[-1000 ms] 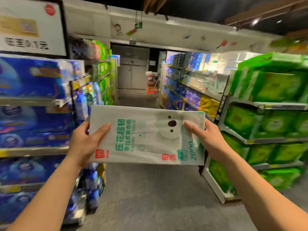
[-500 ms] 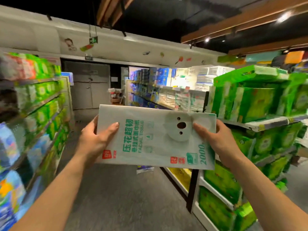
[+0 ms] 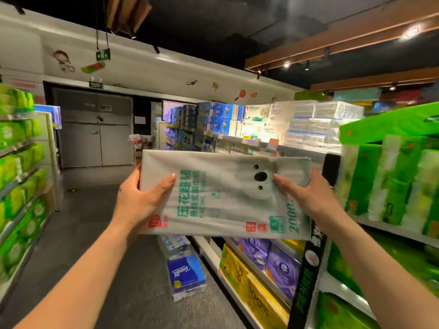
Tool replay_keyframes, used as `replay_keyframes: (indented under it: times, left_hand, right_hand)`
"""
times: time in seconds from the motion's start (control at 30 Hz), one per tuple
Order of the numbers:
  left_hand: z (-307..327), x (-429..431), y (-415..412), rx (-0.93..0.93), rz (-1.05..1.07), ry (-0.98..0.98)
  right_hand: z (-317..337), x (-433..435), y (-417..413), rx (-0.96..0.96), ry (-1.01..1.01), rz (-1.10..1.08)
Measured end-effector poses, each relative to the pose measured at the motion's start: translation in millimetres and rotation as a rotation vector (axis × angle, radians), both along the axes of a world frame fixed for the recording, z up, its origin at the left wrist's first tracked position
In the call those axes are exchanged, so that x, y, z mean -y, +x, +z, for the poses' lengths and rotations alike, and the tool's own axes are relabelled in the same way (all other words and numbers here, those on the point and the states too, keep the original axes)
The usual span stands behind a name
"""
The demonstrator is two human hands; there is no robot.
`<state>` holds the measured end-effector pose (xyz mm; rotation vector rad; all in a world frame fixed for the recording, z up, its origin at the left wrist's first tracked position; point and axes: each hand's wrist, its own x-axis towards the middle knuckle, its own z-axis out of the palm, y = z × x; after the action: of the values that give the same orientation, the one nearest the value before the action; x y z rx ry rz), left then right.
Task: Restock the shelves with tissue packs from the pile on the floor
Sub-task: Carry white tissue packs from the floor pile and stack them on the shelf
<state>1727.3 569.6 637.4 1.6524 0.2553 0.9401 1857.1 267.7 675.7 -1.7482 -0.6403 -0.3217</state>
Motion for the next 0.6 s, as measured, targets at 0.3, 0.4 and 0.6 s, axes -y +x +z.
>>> replay_keyframes:
  times: [0.3,0.4,0.6]
  left_hand:
    - [-4,-192,229,0.022,-0.069,-0.001]
    - [-12,-260,314,0.077,-0.134,0.0]
    - [18,-364,493,0.074,-0.228,0.021]
  right_hand:
    - [-3,-195,232,0.04,-0.033,-0.098]
    - [-16,-257,303,0.054,-0.006,-0.135]
    - [7,-344,431,0.053,0.011,-0.271]
